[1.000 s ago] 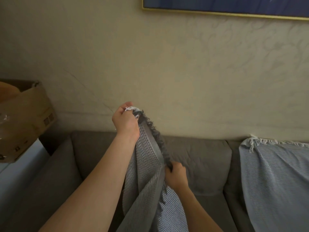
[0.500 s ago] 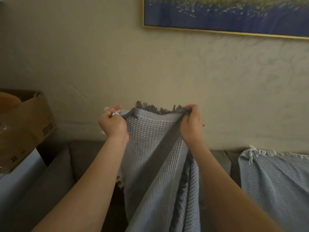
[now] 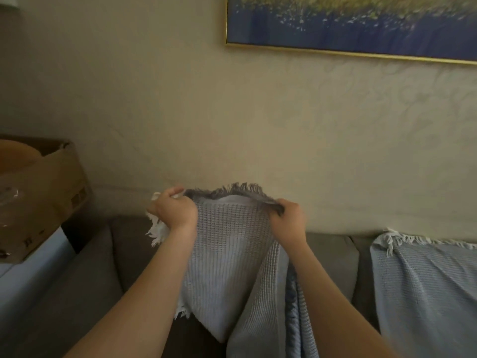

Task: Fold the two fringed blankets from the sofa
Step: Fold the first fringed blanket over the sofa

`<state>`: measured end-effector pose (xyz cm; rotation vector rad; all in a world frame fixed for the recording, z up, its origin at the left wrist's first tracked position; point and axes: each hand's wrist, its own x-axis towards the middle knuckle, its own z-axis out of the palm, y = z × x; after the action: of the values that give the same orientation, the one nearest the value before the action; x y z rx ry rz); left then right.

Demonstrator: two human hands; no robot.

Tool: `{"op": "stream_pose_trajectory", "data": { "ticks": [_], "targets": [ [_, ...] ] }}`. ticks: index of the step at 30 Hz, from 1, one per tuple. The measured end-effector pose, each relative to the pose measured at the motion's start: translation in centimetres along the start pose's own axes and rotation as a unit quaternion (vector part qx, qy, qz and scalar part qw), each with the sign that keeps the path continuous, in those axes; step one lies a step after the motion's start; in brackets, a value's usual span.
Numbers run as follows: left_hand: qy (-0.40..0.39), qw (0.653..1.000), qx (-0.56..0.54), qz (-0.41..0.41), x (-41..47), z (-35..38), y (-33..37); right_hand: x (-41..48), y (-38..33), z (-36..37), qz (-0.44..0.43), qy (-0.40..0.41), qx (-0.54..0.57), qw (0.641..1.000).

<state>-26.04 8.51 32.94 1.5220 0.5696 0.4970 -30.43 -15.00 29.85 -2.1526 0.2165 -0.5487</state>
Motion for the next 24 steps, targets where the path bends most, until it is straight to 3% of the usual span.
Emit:
{"op": "stream_pose_trajectory", "data": {
  "ticks": [5,10,11,13,15,17,20,24],
  "targets": [
    [-0.082,0.986,0.14,-0.048,-1.6,-1.7,-5.4,-3.5,0.4,1.2,0.008,0.0,0.084,0.996],
    [-0.109,0.922,0.362,-0.088,-4.3,-3.6,-8.1,-6.3,-0.4,1.8,-0.027,-0.033,0.074,0.996],
    [-0.138,0.92,0.362,-0.061,-5.2,-3.9,-8.1,-6.6,-0.4,1.9,-0.043,-0.05,0.071,0.995],
    [-0.252,0.933,0.249,0.054,-6.5,-4.1,-8.3,-7.1,-0.7,2.1,-0.08,-0.092,0.057,0.991],
    [-0.359,0.911,0.144,0.145,-8.0,-4.3,-7.8,-7.2,-0.9,2.1,-0.099,-0.129,0.037,0.986],
    [-0.41,0.89,0.129,0.151,-8.9,-4.1,-7.6,-7.2,-1.0,2.2,-0.085,-0.142,0.03,0.986],
    [-0.421,0.886,0.14,0.139,-9.7,-3.8,-7.6,-7.3,-0.8,2.3,-0.045,-0.127,0.011,0.991],
    [-0.467,0.872,0.128,0.075,-9.7,-3.7,-6.9,-7.3,-0.2,2.4,0.0,-0.11,-0.012,0.994]
  ]
}}
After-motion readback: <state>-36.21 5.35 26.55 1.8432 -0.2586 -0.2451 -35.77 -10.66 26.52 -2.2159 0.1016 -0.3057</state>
